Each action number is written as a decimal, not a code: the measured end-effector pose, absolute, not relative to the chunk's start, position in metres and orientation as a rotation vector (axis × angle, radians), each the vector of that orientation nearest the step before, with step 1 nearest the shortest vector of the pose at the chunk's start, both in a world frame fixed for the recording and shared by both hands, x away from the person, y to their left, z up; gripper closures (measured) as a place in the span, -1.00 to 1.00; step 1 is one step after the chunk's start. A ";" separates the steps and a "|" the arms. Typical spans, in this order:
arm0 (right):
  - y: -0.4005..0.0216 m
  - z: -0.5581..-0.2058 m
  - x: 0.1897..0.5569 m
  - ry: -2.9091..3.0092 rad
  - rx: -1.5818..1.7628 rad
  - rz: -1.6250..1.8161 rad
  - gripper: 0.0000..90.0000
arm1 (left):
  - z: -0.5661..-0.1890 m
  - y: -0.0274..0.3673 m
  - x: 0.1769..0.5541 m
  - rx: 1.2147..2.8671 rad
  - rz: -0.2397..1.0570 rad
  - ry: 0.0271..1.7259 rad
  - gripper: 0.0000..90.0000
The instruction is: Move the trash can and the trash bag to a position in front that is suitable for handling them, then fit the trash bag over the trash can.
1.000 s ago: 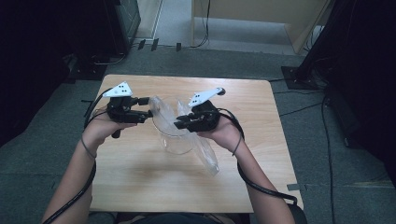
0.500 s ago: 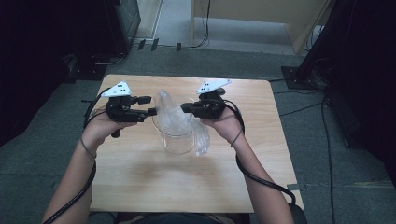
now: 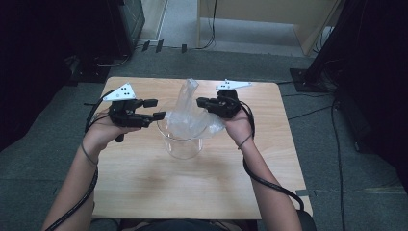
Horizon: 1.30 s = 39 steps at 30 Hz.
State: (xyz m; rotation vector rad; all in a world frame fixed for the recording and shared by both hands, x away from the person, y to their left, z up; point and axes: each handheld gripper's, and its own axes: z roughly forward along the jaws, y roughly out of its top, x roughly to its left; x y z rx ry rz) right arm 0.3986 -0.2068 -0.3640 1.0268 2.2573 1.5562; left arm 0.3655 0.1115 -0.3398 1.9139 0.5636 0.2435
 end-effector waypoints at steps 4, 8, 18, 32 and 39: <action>-0.207 -0.367 0.400 2.239 1.042 1.559 0.88 | -0.340 0.103 0.362 1.923 0.230 0.541 -0.13; -0.206 -0.369 0.400 2.237 1.048 1.567 0.88 | -0.347 0.092 0.362 1.950 0.217 0.522 -0.14; -0.204 -0.370 0.400 2.247 1.047 1.574 0.85 | -0.371 0.069 0.367 1.938 0.276 0.540 -0.12; -0.203 -0.365 0.393 2.271 1.002 1.606 0.69 | -0.383 0.058 0.368 1.927 0.409 0.500 0.87; -0.207 -0.357 0.390 2.255 0.975 1.639 0.44 | -0.381 0.069 0.374 1.892 0.407 0.562 0.99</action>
